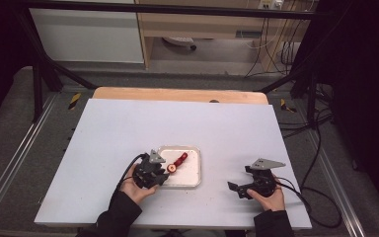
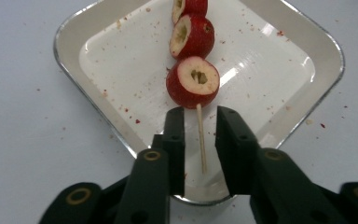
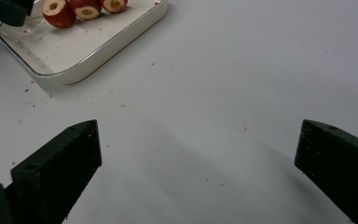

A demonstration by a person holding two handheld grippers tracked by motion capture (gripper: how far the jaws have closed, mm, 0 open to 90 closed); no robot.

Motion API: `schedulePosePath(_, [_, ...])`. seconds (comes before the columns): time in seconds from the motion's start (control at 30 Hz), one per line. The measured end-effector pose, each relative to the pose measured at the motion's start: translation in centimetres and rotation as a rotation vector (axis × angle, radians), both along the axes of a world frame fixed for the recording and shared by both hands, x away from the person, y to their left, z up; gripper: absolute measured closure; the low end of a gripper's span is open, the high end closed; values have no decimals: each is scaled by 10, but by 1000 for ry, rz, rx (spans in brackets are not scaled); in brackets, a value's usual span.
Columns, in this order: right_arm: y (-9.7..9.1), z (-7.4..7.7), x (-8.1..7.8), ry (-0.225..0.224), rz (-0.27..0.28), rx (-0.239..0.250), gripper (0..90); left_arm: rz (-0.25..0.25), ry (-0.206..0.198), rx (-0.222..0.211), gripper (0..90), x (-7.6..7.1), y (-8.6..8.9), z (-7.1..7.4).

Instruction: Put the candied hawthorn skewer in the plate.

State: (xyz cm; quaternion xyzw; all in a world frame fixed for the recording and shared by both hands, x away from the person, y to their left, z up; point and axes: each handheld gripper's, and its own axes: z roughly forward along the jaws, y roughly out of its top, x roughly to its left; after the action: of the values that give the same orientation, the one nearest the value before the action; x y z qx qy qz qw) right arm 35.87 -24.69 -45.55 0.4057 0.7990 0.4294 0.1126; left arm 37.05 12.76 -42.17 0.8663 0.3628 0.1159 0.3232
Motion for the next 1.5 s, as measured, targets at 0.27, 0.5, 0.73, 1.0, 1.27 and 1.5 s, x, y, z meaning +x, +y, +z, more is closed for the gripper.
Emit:
schedulePosePath(0.27, [0, 0, 0, 3, -5, 3, 7, -57, -50, -58, 393, -7, 36, 10])
schedulePosePath(0.5, [0, 0, 0, 11, -6, -4, 6, -41, -55, -76, 184, -12, 72, 5])
schedulePosePath(0.73, [0, 0, 0, 14, -4, -2, 5, 13, -57, -124, 81, -19, 106, -5])
schedulePosePath(1.0, [1, -2, 0, 18, 4, -13, 5, 50, -72, -142, 71, -26, 137, -19])
schedulePosePath(1.27, [2, -2, -2, 28, 5, -15, 5, 54, -77, -156, 88, -31, 153, -30])
schedulePosePath(1.5, [2, -3, -2, 30, 15, -23, 5, 56, -83, -157, 87, -29, 154, -32])
